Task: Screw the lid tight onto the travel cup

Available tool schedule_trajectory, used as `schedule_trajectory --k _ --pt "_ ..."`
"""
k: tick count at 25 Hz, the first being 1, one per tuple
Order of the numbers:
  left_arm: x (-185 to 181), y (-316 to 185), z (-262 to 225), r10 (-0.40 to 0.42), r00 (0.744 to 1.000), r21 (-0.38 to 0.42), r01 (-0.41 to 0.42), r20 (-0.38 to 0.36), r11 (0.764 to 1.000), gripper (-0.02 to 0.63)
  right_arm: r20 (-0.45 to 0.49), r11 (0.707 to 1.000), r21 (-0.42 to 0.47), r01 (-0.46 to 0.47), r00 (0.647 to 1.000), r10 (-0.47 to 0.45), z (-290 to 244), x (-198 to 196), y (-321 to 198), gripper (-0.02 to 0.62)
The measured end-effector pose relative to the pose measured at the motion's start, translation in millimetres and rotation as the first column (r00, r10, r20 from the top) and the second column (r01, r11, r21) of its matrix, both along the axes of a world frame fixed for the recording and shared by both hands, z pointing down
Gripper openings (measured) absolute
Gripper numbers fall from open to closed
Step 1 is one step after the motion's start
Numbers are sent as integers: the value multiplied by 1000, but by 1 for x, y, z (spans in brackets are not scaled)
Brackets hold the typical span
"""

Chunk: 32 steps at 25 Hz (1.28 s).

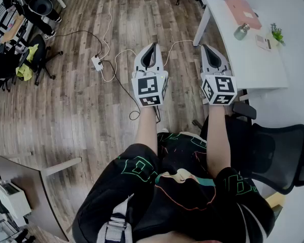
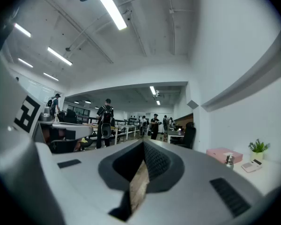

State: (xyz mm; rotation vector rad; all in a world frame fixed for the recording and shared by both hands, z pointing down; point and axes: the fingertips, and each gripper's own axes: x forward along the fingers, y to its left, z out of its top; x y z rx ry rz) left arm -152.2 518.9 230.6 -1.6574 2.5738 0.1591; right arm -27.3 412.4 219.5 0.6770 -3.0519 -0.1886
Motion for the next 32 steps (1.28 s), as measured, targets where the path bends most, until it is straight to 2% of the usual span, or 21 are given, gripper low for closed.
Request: schedule_trajectory --k 4,9,22,32 --pt "-2 -2 -3 -5 1000 -4 5 4 1000 6 3 1000 2 10 1000 -10 -5 -1 -2 3" --pt "-6 -4 -7 -8 1000 -6 8 13 1000 6 56 1000 -25 -2 998 3 -14 -1 -6 5" --pt "-10 2 -14 -3 999 -13 4 37 1000 6 55 999 -38 15 998 -13 -17 -9 3 5" --pt "-38 -23 -22 -15 998 16 14 59 1000 6 68 1000 -17 22 997 -21 -24 -31 -25 5"
